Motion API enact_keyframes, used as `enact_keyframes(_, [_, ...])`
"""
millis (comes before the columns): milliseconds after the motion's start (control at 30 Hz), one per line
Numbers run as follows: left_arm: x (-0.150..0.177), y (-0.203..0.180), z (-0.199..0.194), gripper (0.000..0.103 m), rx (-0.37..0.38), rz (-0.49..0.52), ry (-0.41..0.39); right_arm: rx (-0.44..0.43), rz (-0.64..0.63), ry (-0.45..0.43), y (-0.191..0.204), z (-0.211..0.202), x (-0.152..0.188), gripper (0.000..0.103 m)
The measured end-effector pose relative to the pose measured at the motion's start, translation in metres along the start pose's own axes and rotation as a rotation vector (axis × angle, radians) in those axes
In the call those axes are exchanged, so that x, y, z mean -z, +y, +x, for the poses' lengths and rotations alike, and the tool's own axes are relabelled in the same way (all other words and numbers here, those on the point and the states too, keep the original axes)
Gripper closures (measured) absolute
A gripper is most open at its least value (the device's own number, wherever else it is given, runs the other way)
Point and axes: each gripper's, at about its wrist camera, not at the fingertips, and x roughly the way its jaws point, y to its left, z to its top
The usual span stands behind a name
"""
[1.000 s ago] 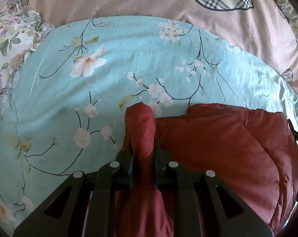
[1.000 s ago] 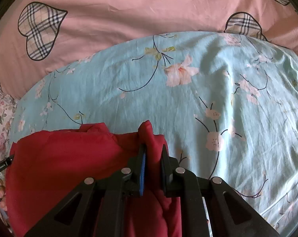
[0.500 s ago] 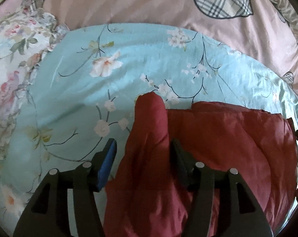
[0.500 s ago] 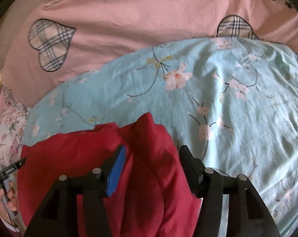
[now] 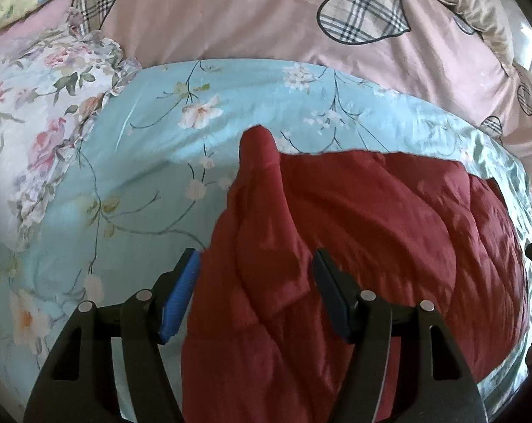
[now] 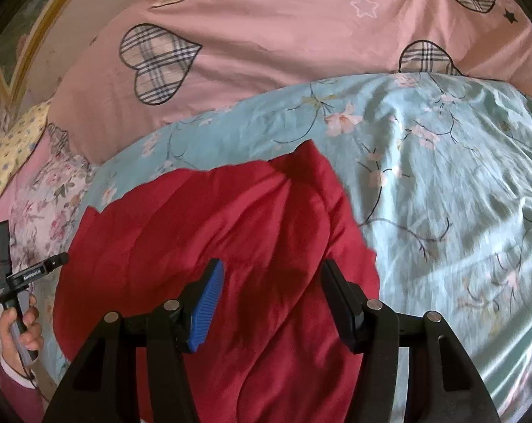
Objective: Fold large clothes
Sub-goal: 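Press and smooth the folded coat flat with both grippers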
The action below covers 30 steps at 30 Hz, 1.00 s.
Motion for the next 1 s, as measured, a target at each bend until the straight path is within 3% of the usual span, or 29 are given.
enact_keyframes(633, [0.066, 0.0, -0.038, 0.035, 0.045, -0.048, 0.003, -0.008, 0.015, -0.002, 0.011, -0.038, 0.067, 0.04])
enact_keyframes(1000, [0.089, -0.017, -0.061, 0.035, 0.063, -0.033, -0.014, 0.013, -0.012, -0.053, 0.029, -0.06, 0.085, 0.039])
